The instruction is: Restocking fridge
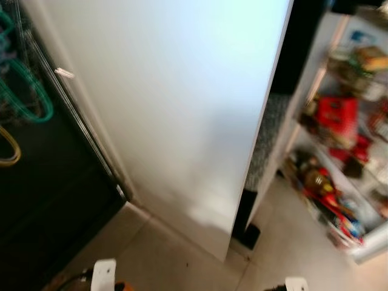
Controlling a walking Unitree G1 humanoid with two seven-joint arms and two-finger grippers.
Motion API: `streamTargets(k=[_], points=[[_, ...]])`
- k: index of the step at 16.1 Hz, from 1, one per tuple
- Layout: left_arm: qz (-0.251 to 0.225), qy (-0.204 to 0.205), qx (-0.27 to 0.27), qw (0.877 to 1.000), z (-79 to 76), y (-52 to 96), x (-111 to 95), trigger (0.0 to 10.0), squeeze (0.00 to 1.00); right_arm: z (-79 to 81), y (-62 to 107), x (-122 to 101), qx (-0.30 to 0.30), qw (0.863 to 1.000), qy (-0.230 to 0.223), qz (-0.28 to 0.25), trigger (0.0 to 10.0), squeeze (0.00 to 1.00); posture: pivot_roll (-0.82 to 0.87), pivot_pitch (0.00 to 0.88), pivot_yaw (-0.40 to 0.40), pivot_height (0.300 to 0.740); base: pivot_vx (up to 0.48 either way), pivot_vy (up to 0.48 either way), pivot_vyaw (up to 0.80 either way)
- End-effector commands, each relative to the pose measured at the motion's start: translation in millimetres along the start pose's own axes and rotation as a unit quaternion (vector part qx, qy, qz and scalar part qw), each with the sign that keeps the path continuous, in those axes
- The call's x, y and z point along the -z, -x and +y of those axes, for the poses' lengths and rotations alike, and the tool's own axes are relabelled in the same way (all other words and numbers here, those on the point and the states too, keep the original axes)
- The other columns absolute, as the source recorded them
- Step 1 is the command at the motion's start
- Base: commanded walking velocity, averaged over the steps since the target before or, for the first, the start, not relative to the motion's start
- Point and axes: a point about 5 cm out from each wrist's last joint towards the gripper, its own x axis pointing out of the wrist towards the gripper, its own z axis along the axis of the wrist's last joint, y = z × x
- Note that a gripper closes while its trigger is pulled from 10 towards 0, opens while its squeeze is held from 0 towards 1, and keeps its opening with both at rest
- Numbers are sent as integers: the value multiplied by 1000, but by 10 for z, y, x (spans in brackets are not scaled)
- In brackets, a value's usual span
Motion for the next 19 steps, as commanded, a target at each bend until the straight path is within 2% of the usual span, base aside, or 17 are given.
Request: streamTargets(k=[1,4,7,9,11,13,17,19], points=[[36,-2,15,999,-61,30,167,10000,0,1,-10,-51,-2,1000,-19,-10,10000,0,-99,24,41,740,0,-375,0],[39,-8,16,999,-48,32,174,10000,0,43,-24,-112,-9,1000,-24,-18,10000,0,-98,7,46,740,0,-376,0],[39,-8,15,999,-41,32,174,10000,0,56,-21,-78,-13,1000,-13,-11,10000,0,-97,1,47,740,0,-376,0],[39,-8,15,999,-38,33,177,10000,0,53,-14,-50,-15,1000,3,-8,10000,0,-98,0,50,740,0,-377,716],[39,-10,16,999,-33,34,180,10000,0,43,-3,8,-12,1000,-12,0,10000,0,-101,0,52,740,0,-379,800],[40,-11,17,999,-35,35,183,10000,0,31,6,48,-10,999,-31,5,10000,0,-102,0,52,740,0,-375,0],[38,-13,18,999,-32,31,168,10000,0,57,6,44,-19,1000,2,2,10000,0,-101,0,57,740,0,-373,200],[37,-13,18,999,-29,28,158,10000,0,65,1,32,-18,1000,-8,2,10000,0,-102,0,57,740,0,-375,400]])
